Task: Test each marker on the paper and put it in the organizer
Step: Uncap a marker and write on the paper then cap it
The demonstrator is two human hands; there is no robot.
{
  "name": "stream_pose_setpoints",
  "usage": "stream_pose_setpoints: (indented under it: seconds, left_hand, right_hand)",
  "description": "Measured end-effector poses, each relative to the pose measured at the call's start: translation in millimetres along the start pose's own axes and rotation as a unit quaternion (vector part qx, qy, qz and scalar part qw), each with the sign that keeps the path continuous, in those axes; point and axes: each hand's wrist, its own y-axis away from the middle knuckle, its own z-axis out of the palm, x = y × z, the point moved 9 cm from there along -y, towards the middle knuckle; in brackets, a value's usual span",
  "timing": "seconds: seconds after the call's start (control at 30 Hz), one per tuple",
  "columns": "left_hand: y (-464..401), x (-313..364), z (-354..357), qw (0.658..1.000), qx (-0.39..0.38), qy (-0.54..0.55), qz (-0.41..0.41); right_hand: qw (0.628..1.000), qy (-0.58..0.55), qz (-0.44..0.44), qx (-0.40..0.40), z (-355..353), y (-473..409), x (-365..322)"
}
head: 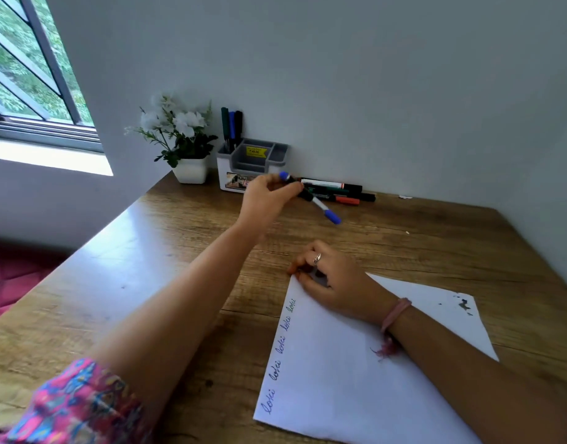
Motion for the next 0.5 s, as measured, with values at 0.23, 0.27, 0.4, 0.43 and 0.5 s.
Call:
stream_pose_setpoints:
  seconds: [0.23,0.27,0.4,0.43,0.5]
  left_hand:
    - [36,28,-37,0.949,0.033,0.308,-0.067]
    - [42,30,-38,0.944,0.029,0.322,-0.069]
    - [63,18,-27,0.932,-0.001,0.352,-0.088]
    - [66,14,-23,0.935,-0.008,0.342,-0.096]
    - [67,8,-15,0.947,-0.029,0.303,-0.103]
  right_hand:
    - [1.000,-0.006,0.015,-0.019,2,-1,2]
    - [1.000,-0.010,0.016,-0.014,1,-1,1]
    - [0.999,-0.039,0.018,0.000,-1,1,-1]
    - [0.999,-0.038,0.022,0.001,-2,0,0]
    - [0.997,-0.070,0.042,0.004,-3,0,7]
